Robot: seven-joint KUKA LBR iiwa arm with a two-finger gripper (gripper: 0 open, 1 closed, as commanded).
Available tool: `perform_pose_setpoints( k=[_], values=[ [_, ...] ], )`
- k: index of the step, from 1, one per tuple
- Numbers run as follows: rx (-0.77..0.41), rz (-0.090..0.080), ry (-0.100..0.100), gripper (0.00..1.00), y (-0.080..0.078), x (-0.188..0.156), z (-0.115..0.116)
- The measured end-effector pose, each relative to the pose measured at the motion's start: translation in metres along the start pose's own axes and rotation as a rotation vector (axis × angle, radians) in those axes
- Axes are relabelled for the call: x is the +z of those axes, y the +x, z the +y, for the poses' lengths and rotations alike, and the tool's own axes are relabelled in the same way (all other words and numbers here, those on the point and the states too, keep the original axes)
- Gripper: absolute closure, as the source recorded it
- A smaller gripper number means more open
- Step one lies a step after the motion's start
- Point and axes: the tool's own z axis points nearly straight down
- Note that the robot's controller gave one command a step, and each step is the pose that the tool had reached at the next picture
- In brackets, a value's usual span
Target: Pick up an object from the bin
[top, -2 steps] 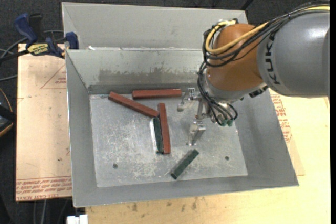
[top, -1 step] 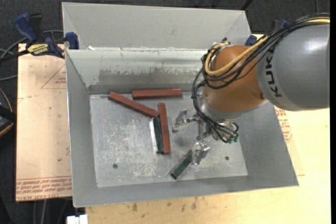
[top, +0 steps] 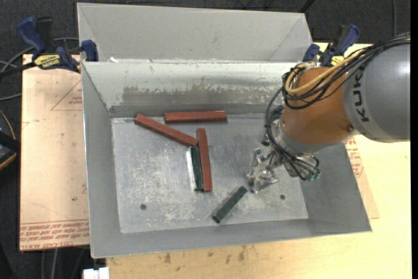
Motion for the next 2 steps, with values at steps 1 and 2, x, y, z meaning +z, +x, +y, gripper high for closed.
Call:
perform_pose_setpoints(
  k=[1, 2],
  values=[
    [0.001, 0.005, 0.000, 0.00, 0.0023, 0.0024, -0.0003],
    [0.001, 0.005, 0.000, 0.00, 0.0023, 0.0024, -0.0003]
  ],
)
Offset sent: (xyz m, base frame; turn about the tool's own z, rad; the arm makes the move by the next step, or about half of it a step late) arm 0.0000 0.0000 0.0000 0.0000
